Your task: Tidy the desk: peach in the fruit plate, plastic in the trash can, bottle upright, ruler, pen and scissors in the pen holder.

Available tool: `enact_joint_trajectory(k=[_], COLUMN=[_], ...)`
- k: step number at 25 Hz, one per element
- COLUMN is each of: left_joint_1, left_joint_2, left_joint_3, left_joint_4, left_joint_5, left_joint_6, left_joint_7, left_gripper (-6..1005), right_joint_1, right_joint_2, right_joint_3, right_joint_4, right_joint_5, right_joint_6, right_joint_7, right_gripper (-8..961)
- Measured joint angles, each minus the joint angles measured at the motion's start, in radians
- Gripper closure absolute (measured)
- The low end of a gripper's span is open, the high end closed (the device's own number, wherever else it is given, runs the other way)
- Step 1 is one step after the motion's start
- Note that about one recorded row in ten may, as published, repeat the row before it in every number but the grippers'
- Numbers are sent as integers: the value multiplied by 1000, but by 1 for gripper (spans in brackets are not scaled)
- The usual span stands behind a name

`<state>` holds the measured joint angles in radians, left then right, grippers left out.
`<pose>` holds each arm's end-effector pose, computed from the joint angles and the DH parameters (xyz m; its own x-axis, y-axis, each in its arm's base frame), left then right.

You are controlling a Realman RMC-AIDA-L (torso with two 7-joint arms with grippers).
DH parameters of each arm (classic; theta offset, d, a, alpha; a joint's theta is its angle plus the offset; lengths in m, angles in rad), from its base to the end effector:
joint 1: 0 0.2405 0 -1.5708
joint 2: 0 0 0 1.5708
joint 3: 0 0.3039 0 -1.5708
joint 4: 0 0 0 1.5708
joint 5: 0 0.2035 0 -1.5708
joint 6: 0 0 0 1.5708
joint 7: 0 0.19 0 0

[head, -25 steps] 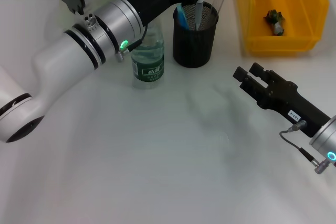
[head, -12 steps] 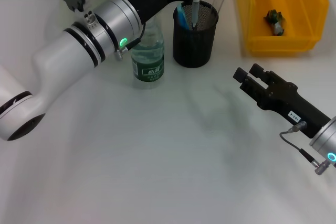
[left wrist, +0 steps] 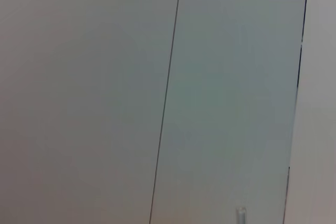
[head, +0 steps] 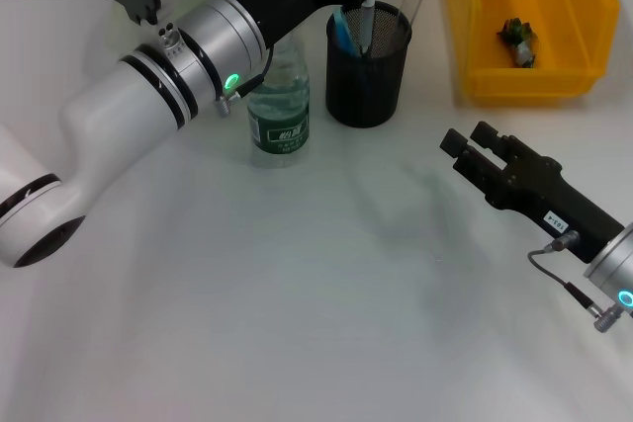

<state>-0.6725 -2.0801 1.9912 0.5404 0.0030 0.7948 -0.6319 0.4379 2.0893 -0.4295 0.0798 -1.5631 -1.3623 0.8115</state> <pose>-0.1473 0.4549 -0.1178 0.6187 0.0362 0.7848 0.5657 -0.7137 -0.4131 0.3190 0.3277 -0.1115 0.3809 -0.3167 -0.8687 -0.8340 -0.5234 -0.1748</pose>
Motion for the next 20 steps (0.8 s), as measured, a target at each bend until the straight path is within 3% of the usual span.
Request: enact_joint_trajectory(k=[14,20], left_joint_1=[-30,-1], left_joint_2=[0,0], left_joint_3=[15,15], left_joint_4=[-7,2], left_joint_5=[11,9], left_joint_6=[-48,28], left_joint_7=[0,0], left_gripper=[760,531], right_joint_1=[-1,-2], right_joint_2=[-2,-2], right_joint_3=[0,0], right_joint_4=[0,0], right_joint_5=[0,0], right_joint_6=[-15,-16], right_joint_7=[8,9], right_gripper=[349,350])
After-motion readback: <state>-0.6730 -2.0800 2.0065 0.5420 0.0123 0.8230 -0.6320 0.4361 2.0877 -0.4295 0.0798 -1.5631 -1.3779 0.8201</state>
